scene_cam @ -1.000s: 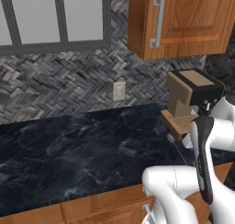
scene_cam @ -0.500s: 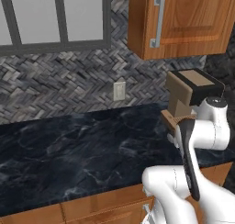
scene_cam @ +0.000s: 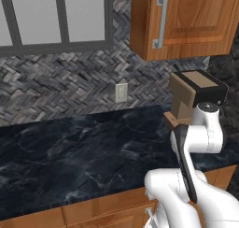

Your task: Take the fork and place it on the left side of the plate. Then take the spoon and place it on the right side of the plate. Make sure they're directly next to the plate.

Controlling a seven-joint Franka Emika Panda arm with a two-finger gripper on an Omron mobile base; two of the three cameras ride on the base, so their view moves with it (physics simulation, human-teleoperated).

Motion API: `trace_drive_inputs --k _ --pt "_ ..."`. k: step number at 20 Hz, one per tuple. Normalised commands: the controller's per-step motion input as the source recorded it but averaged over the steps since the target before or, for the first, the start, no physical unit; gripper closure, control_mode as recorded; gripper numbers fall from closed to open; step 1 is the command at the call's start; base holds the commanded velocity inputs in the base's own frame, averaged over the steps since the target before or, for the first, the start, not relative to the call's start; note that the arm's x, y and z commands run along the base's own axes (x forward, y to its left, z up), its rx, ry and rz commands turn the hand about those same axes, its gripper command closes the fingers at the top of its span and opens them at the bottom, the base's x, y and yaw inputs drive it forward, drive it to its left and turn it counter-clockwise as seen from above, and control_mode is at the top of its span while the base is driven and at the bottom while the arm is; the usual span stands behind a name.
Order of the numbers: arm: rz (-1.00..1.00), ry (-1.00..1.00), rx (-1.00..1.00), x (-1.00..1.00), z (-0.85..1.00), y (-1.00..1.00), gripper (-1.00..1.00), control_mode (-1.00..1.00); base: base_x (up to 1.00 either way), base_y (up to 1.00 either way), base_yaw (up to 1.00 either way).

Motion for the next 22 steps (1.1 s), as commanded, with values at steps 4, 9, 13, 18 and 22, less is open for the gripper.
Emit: trace_drive_inputs --k 4,9,13,18,22 --pt "-0.03 0.00 0.00 0.00 -0.27 0.00 -1.00 -1.00 0.00 0.00 0.00" --pt "-0.03 0.00 0.00 0.03 -0.16 0.00 -1.00 -1.00 0.00 0.00 0.00" --pt "-0.02 0.00 0.00 0.07 -0.17 0.00 -1.00 -1.00 0.00 0.00 0.00" --pt "-0.02 0.00 0.00 0.12 -0.27 -0.02 -1.00 -1.00 0.00 0.00 0.00" --pt "0.00 -0.01 0.00 0.26 -0.24 -0.05 -1.00 -1.00 0.00 0.00 0.00"
